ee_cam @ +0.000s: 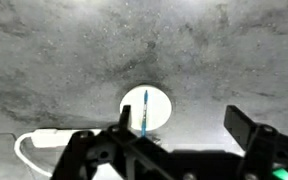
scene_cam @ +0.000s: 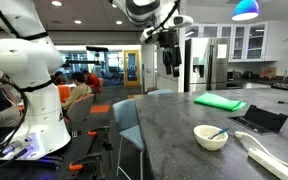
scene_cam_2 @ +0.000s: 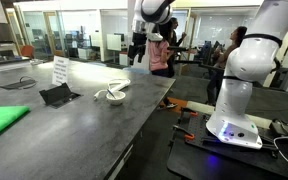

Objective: Pick the marker from the bowl and put it on the table

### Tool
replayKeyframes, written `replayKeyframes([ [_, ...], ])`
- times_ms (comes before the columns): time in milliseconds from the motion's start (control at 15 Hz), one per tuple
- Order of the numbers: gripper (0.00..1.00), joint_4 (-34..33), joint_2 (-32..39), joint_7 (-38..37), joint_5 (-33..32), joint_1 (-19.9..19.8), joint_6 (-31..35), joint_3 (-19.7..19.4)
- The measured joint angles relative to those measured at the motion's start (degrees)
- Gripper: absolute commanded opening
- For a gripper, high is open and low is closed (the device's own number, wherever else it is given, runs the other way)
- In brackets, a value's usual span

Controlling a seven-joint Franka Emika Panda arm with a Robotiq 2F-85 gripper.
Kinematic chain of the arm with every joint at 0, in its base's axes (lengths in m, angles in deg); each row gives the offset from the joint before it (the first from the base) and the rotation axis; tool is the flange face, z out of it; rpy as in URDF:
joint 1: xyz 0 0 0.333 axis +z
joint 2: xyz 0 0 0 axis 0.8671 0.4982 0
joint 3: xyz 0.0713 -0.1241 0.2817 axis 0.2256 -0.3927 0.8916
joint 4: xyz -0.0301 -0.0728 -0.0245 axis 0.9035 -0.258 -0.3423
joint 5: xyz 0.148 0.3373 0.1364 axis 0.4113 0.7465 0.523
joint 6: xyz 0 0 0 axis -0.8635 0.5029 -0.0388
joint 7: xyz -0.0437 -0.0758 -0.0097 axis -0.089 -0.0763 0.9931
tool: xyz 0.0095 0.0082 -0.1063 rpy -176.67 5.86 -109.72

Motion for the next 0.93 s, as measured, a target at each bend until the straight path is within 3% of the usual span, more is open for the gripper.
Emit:
replayKeyframes([
  [467, 1.00, -15.2, 24.6, 0.1, 0.7, -0.6, 8.3, 0.0],
  [933, 1.00, -27.9, 39.2, 0.4, 3.3, -2.8, 8.8, 1.9],
])
